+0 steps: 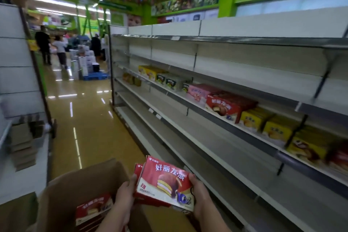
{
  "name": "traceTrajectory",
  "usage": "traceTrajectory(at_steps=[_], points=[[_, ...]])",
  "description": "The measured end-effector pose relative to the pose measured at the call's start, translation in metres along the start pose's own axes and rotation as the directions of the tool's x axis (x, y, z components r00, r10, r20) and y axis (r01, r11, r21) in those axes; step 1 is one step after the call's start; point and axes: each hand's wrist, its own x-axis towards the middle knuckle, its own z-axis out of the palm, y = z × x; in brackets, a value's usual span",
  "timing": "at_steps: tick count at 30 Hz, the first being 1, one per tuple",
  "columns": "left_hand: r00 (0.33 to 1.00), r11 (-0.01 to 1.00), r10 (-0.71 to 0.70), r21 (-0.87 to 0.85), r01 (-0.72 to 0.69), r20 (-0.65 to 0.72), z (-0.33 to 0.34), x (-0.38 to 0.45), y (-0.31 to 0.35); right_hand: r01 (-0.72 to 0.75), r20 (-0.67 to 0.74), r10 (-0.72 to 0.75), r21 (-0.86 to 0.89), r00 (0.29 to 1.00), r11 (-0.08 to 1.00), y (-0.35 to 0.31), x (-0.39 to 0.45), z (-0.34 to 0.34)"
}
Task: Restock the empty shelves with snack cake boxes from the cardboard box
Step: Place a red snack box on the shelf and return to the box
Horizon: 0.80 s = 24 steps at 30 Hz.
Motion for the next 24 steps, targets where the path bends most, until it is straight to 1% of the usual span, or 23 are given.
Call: traceTrajectory(at_steps=[2, 6, 9, 12, 14, 17, 19, 21, 22, 24], points=[[0.999, 1.000, -0.009, 0.013, 0.008, 0.054, 0.015, -0.002, -0.004, 0.024, -0.038, -0.022, 0.058, 0.999, 0.998, -0.001, -0.013, -0.017], [0.981, 0.995, -0.041, 0.096, 0.023, 0.190, 0.056, -0.013, -0.011, 0.083, -0.123, -0.064, 0.157, 0.990, 0.984, -0.003, -0.042, -0.059], [0.947, 0.987, -0.067, 0.159, 0.016, 0.315, 0.089, -0.032, -0.016, 0.168, -0.203, -0.128, 0.196, 0.971, 0.966, 0.001, -0.065, -0.093], [0.919, 0.983, -0.086, 0.185, 0.015, 0.385, 0.119, -0.046, -0.025, 0.186, -0.258, -0.126, 0.223, 0.958, 0.957, 0.003, -0.089, -0.122], [0.880, 0.977, -0.110, 0.211, 0.011, 0.462, 0.142, -0.059, -0.032, 0.207, -0.303, -0.133, 0.225, 0.944, 0.952, 0.006, -0.107, -0.144], [0.826, 0.971, -0.148, 0.240, 0.016, 0.544, 0.177, -0.084, -0.040, 0.245, -0.365, -0.167, 0.177, 0.916, 0.953, 0.009, -0.133, -0.179], [0.789, 0.967, -0.148, 0.256, -0.012, 0.596, 0.198, -0.100, -0.046, 0.268, -0.422, -0.184, 0.148, 0.888, 0.952, 0.010, -0.151, -0.200], [0.741, 0.957, -0.177, 0.288, -0.023, 0.648, 0.218, -0.117, -0.050, 0.297, -0.480, -0.195, 0.146, 0.855, 0.944, 0.012, -0.167, -0.223], [0.701, 0.952, -0.203, 0.307, -0.024, 0.684, 0.226, -0.126, -0.050, 0.313, -0.500, -0.199, 0.155, 0.843, 0.937, 0.012, -0.175, -0.232], [0.591, 0.927, -0.264, 0.371, -0.064, 0.762, 0.245, -0.148, -0.049, 0.347, -0.544, -0.213, 0.156, 0.812, 0.925, 0.015, -0.192, -0.255]])
